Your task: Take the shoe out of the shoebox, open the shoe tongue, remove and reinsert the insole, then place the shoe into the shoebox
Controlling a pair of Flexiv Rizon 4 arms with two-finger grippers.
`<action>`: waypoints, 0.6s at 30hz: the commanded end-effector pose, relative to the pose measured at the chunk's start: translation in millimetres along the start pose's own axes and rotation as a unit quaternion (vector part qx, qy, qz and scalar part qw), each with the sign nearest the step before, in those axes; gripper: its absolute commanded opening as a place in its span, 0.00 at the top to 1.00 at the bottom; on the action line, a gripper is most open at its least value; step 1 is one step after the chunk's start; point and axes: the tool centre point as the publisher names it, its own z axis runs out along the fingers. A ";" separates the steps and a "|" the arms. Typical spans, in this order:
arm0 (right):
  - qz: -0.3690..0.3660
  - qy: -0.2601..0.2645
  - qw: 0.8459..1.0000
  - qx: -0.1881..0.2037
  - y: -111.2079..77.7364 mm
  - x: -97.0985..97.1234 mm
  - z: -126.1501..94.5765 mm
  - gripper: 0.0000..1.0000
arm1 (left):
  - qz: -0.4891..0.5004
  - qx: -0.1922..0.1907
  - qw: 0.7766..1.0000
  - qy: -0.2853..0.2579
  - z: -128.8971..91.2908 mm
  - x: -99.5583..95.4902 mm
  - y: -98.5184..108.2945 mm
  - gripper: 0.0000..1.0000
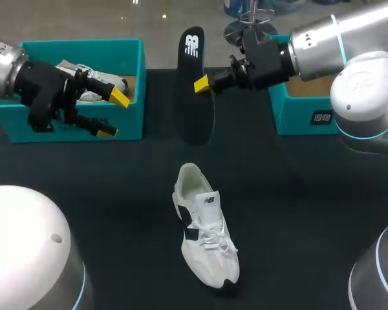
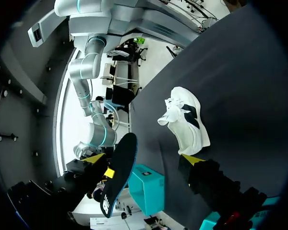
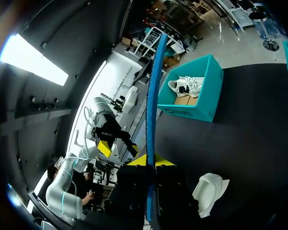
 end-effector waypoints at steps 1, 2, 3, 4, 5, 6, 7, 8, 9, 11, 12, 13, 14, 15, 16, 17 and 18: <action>0.001 -0.003 1.000 0.001 1.7 1.1 2.7 1.00 | 0.000 -0.002 1.000 0.001 0.5 -0.1 -1.9 0.00; 0.001 -0.003 1.000 0.001 1.7 1.1 2.7 1.00 | 0.000 -0.002 1.000 0.001 0.5 -0.1 -1.9 0.00; 0.001 -0.003 1.000 0.001 1.7 1.1 2.7 1.00 | 0.000 -0.002 1.000 0.001 0.5 -0.1 -1.9 0.00; 0.001 -0.003 1.000 0.001 1.7 1.1 2.7 1.00 | 0.000 -0.002 1.000 0.001 0.5 -0.1 -1.9 0.00; 0.001 -0.003 1.000 0.001 1.7 1.1 2.7 1.00 | 0.000 -0.002 1.000 0.001 0.5 -0.1 -1.9 0.00; 0.001 -0.003 1.000 0.001 1.7 1.1 2.7 1.00 | 0.000 -0.002 1.000 0.001 0.5 -0.1 -1.9 0.00; 0.001 -0.003 1.000 0.001 1.7 1.1 2.7 1.00 | 0.000 -0.002 1.000 0.001 0.5 -0.1 -1.9 0.00; 0.001 -0.003 1.000 0.001 1.7 1.1 2.7 1.00 | 0.000 -0.002 1.000 0.001 0.5 -0.1 -1.9 0.00; 0.001 -0.003 1.000 0.001 1.7 1.1 2.7 1.00 | 0.000 -0.002 1.000 0.001 0.5 -0.1 -1.9 0.00; 0.001 -0.003 1.000 0.001 1.7 1.1 2.7 1.00 | 0.000 -0.002 1.000 0.001 0.5 -0.1 -1.9 0.00; 0.001 -0.003 1.000 0.001 1.7 1.1 2.7 1.00 | 0.000 -0.002 1.000 0.001 0.5 -0.1 -1.9 0.00; 0.001 -0.003 1.000 0.001 1.7 1.1 2.7 1.00 | -0.027 0.003 0.999 0.018 -2.4 -4.5 -2.9 0.00; 0.001 -0.003 1.000 0.001 1.7 1.1 2.7 1.00 | -0.070 -0.038 0.995 0.057 -3.8 -7.3 -2.9 0.00; 0.001 -0.003 1.000 0.001 1.7 1.1 2.7 1.00 | -0.104 -0.102 0.986 0.082 -3.6 -7.1 -2.5 0.00; 0.001 -0.003 1.000 0.001 1.7 1.1 2.7 1.00 | -0.128 -0.096 0.983 0.087 -8.9 -3.7 -3.6 0.00; 0.001 -0.003 1.000 0.001 1.7 1.1 2.7 1.00 | -0.155 -0.078 0.980 0.095 -12.6 -1.5 -3.6 0.00; 0.001 -0.003 1.000 0.001 1.7 1.1 2.7 1.00 | -0.204 -0.076 0.970 0.111 -17.2 4.3 -1.5 0.00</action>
